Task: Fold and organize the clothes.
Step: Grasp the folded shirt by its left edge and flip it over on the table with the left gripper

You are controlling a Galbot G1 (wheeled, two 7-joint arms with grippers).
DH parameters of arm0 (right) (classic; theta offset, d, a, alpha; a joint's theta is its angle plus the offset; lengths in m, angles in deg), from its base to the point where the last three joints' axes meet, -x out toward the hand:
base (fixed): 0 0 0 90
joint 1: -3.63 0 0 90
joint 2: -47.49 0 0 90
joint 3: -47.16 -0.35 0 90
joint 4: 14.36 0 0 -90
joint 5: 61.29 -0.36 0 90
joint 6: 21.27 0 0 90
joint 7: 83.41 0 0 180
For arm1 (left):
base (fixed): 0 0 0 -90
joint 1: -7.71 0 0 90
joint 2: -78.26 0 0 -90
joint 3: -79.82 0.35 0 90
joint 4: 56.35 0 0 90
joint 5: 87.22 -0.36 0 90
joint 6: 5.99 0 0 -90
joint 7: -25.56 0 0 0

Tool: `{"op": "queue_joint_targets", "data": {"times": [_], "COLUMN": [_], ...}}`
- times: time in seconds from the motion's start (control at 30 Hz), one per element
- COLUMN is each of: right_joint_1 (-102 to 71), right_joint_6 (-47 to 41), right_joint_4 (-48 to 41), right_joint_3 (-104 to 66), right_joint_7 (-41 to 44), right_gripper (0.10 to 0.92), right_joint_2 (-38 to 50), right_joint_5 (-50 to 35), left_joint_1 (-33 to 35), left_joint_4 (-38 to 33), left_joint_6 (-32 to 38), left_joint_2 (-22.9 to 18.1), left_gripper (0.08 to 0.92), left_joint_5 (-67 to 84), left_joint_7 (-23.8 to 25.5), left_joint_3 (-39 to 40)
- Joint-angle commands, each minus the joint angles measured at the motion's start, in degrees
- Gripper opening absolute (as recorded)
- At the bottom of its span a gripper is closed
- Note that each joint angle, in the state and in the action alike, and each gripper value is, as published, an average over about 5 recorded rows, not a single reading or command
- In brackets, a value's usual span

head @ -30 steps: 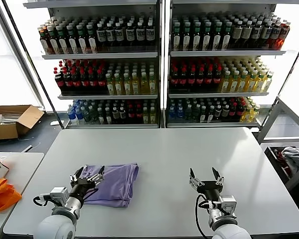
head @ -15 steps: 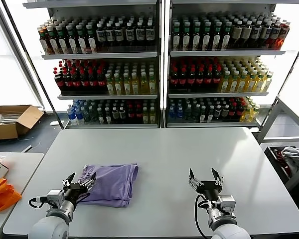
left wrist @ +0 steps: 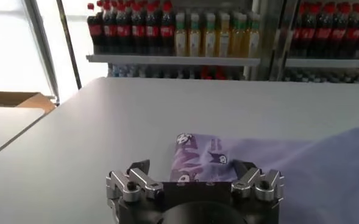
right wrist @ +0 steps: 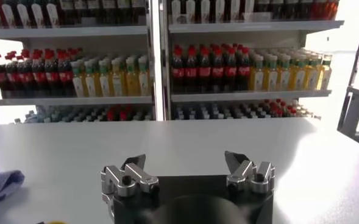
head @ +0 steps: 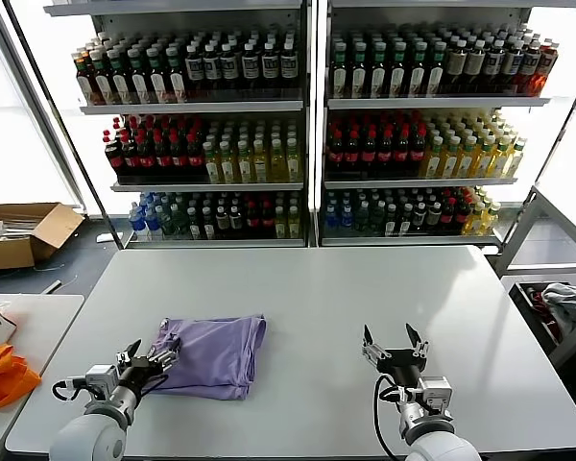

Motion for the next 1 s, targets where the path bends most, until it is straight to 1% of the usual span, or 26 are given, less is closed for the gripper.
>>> {"op": "queue_joint_targets", "data": {"times": [0.03, 0.13, 0.4, 0.5, 0.6, 1.0], "right_joint_1": [-0.1, -0.2, -0.3, -0.3, -0.2, 0.2], "right_joint_6": [0.1, 0.2, 0.3, 0.2, 0.2, 0.1], "right_joint_4": [0.0, -0.1, -0.1, 0.1, 0.1, 0.1], "right_joint_3": [0.0, 0.1, 0.5, 0.4, 0.2, 0.2], "right_joint_7": [0.0, 0.0, 0.0, 0.1, 0.1, 0.0], "right_gripper": [0.823, 0.823, 0.823, 0.823, 0.823, 0.823], "right_joint_2": [0.1, 0.0, -0.2, -0.2, 0.0, -0.1], "right_joint_5": [0.0, 0.0, 0.2, 0.2, 0.1, 0.1], "left_joint_1": [-0.4, -0.2, 0.3, 0.1, 0.0, -0.4], "left_joint_4": [1.5, 1.6, 1.2, 1.4, 1.4, 2.2], "left_joint_6": [-2.4, -3.0, -3.2, -3.0, -2.8, -0.1], "left_joint_2": [0.2, 0.2, -0.3, -0.4, -0.5, -0.7], "left_gripper": [0.823, 0.822, 0.823, 0.807, 0.746, 0.392], "left_joint_5": [9.8, 12.2, 13.1, 13.0, 12.9, 7.2], "left_joint_7": [0.1, 0.0, 0.7, 0.8, 0.9, 0.8], "left_joint_3": [-1.0, -1.4, -1.3, -1.1, -1.0, -0.6]}}
